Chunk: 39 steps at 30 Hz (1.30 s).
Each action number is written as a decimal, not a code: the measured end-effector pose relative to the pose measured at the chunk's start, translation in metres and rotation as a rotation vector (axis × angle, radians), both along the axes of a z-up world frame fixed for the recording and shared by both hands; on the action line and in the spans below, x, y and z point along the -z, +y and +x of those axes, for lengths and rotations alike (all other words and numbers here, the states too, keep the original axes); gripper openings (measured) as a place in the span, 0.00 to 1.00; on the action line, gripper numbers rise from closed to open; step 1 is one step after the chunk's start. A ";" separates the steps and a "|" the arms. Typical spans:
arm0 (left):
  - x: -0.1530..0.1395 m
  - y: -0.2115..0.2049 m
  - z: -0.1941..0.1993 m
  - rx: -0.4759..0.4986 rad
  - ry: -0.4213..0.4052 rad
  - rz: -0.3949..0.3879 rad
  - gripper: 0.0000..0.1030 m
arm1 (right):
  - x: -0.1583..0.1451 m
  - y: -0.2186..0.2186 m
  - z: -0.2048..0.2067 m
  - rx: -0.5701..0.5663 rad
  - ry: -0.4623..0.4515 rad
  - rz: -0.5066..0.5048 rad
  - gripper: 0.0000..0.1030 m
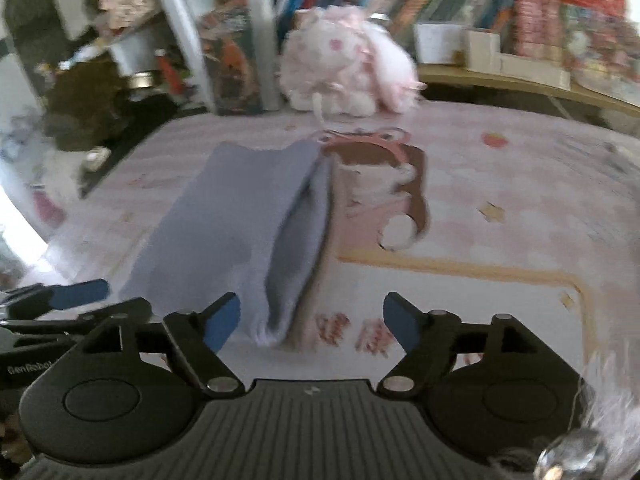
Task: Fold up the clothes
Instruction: 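Open the right tool and pull both tools back from the folded sweater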
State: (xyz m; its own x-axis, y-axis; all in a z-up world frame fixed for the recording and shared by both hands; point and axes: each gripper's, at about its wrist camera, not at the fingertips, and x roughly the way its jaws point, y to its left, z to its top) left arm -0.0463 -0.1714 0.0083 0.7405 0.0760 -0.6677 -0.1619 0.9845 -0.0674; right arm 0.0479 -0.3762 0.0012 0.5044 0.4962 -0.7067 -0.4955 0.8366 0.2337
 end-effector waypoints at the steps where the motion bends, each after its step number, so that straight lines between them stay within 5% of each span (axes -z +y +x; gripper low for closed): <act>1: 0.000 0.000 -0.001 0.010 0.001 0.007 0.81 | -0.001 0.001 -0.006 0.022 -0.006 -0.019 0.79; 17: 0.007 0.029 -0.019 0.228 0.034 0.011 0.93 | 0.003 0.035 -0.070 0.221 0.003 -0.151 0.91; 39: 0.023 0.082 -0.024 0.199 0.124 -0.127 0.93 | 0.009 0.070 -0.097 0.261 0.059 -0.178 0.91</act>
State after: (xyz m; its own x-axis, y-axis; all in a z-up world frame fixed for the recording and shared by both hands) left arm -0.0703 -0.0894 -0.0144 0.6444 -0.1530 -0.7492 0.0194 0.9827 -0.1840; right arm -0.0494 -0.3059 -0.0075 0.5543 0.2218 -0.8022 -0.2490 0.9639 0.0945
